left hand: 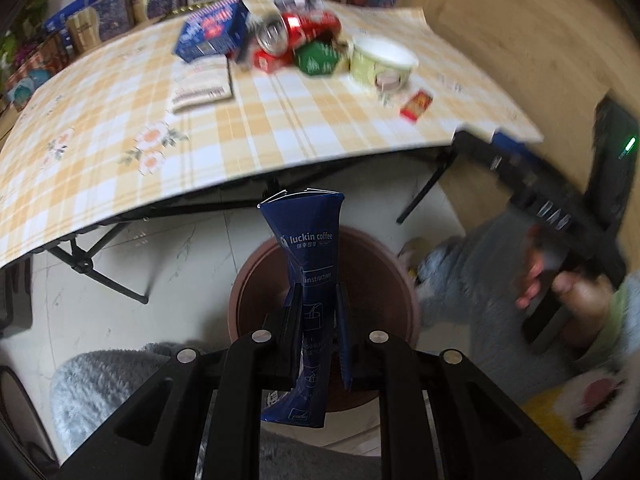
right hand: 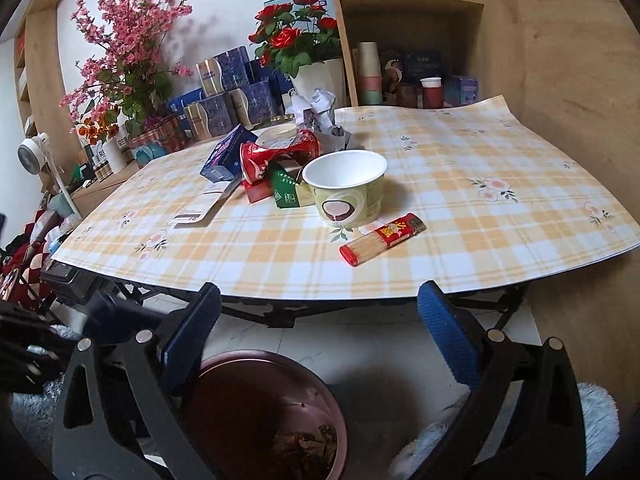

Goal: Collect trash
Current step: 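Lower both bags over the brown bin and open both grippers, then move the right gripper to the white paper cup and grasp its rim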

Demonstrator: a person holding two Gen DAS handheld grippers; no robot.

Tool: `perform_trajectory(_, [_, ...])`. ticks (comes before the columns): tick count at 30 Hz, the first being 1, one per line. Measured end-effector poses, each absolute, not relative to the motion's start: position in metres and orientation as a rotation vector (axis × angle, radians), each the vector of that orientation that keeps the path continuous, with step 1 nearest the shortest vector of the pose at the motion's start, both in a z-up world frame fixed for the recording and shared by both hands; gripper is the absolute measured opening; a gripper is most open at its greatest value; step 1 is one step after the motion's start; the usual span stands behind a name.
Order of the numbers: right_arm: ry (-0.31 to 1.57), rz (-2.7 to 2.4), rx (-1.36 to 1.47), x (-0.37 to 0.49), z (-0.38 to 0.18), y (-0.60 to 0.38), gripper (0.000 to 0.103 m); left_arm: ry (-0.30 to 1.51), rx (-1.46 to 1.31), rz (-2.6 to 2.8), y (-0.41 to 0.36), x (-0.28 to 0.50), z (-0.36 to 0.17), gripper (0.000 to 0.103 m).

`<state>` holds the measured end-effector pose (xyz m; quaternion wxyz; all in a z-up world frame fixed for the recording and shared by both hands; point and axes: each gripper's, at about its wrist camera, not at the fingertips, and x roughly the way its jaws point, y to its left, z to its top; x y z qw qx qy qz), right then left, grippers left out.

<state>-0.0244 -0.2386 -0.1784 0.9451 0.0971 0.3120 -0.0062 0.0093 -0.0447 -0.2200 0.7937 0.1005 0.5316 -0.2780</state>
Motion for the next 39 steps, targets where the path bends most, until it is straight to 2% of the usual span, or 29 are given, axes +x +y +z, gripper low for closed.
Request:
perform_trajectory(5, [0.642,-0.029,0.19,-0.023,-0.181,-0.241,0.097,1.16,0.257,-0.627,-0.049,0.019,-0.255,0.015])
perform_trajectory(9, [0.646,-0.054,0.18,-0.023,-0.183,-0.244,0.097,1.209,0.188,-0.637,-0.045,0.036,-0.275,0.015])
perform_trajectory(16, [0.678,-0.083,0.164,-0.018,-0.19,-0.243,0.097,1.362,0.157,-0.654,-0.049,0.05,-0.319,0.016])
perform_trajectory(25, [0.71,-0.082,0.132,-0.015,-0.195,-0.235,0.097,1.396,0.144,-0.62,-0.041,0.053,-0.325,0.018])
perform_trajectory(27, [0.717,-0.08,0.127,-0.015,-0.196,-0.233,0.097,1.401,0.115,-0.611,-0.037,0.056,-0.324,0.024])
perform_trajectory(29, [0.72,-0.08,0.122,-0.015,-0.196,-0.232,0.097,1.382,0.082,-0.619,-0.035,0.057,-0.32,0.043])
perform_trajectory(32, [0.72,-0.081,0.123,-0.016,-0.196,-0.232,0.097,1.311,0.052,-0.638,-0.031,0.053,-0.304,0.053])
perform_trajectory(33, [0.717,-0.077,0.127,-0.016,-0.195,-0.232,0.097,1.28,0.043,-0.643,-0.03,0.051,-0.298,0.054])
perform_trajectory(37, [0.723,-0.082,0.138,-0.016,-0.196,-0.234,0.097,1.091,0.023,-0.601,-0.019,0.04,-0.262,0.071])
perform_trajectory(39, [0.725,-0.077,0.14,-0.016,-0.196,-0.235,0.097,0.996,0.015,-0.551,-0.013,0.035,-0.246,0.083])
